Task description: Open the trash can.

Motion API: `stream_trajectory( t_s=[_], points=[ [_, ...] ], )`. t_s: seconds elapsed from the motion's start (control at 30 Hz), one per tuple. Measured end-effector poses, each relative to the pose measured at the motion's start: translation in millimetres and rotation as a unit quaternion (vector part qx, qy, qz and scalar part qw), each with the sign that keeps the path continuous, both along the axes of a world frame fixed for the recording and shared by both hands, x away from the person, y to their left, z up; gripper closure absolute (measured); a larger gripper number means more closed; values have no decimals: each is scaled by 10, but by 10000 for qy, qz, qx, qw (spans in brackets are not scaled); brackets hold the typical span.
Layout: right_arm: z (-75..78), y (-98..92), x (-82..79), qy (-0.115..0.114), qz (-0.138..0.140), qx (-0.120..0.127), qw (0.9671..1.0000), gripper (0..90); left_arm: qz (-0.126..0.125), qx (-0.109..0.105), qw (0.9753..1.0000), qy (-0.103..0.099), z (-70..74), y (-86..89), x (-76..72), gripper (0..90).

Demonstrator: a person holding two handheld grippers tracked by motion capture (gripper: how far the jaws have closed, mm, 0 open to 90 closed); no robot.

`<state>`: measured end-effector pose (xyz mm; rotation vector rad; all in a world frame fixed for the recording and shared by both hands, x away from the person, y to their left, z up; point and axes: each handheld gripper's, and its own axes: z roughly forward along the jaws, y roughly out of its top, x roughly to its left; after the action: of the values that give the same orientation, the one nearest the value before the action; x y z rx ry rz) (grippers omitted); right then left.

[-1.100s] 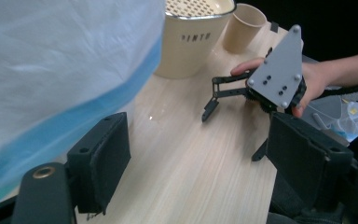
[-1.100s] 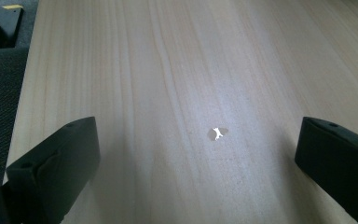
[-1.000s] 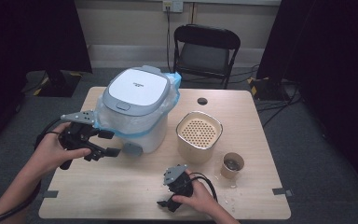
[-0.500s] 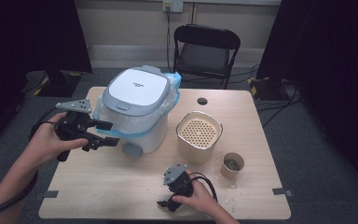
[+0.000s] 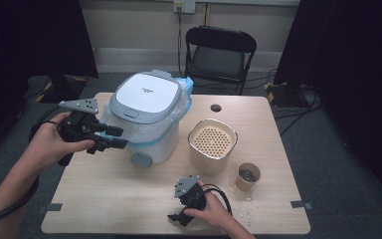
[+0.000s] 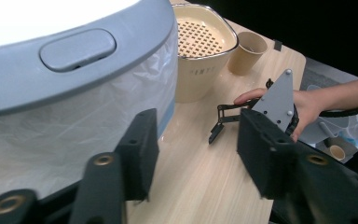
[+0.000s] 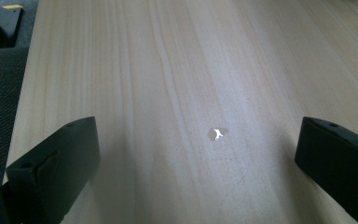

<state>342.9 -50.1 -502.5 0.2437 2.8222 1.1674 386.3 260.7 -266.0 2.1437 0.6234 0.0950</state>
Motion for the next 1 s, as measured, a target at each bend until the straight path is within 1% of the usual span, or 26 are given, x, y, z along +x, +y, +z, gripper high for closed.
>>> stream_trajectory(
  t_s=[0.13, 0.2, 0.23, 0.3, 0.33, 0.43, 0.47, 0.57, 0.63, 0.83, 0.87, 0.9, 0.97, 1.0],
  points=[
    [0, 0, 0, 2, -2, -1, 10000, 0, 36, 38, 10000, 11, 52, -7, 24, 554],
    [0, 0, 0, 1, -1, 0, 10000, 0, 26, -6, 10000, 25, 70, -12, 37, 583],
    [0, 0, 0, 2, -1, 0, 10000, 0, 12, 36, 10000, -4, 84, -10, 46, 598],
    [0, 0, 0, -3, -4, -3, 10000, 0, 47, 24, 10000, -1, 98, -19, 55, 613],
    [0, 0, 0, 2, -2, 0, 10000, 0, 51, -21, 10000, 18, 106, -23, 65, 627],
    [0, 0, 0, 2, -3, -2, 10000, 0, 55, 8, 10000, 40, 132, -28, 97, 658],
    [0, 0, -1, 0, -5, -4, 10000, 0, 56, -9, 10000, 39, 136, -34, 102, 662],
    [0, 0, 0, 1, -1, 0, 10000, 0, 25, 30, 10000, 57, 167, -55, 122, 688],
    [0, 0, 0, 1, 0, -1, 10000, 0, 18, 57, 10000, 21, 186, -63, 137, 706],
    [0, 0, 0, -2, 3, 0, 10000, 0, 124, 66, 9999, 38, 234, -76, 185, 744],
    [1, 0, 1, -10, 1, -6, 10000, 0, 123, 30, 9999, 37, 239, -78, 192, 757],
    [0, 0, 1, -2, 4, 1, 10000, 0, 143, 115, 9998, 29, 263, -76, 200, 760],
    [-1, 0, -8, 60, -44, 2, 10000, 0, 154, 61, 9999, 15, 272, -85, 216, 769],
    [-1, 0, -6, 46, -35, 1, 10000, 0, 154, 112, 9998, -7, 284, -86, 224, 772]
  ],
)
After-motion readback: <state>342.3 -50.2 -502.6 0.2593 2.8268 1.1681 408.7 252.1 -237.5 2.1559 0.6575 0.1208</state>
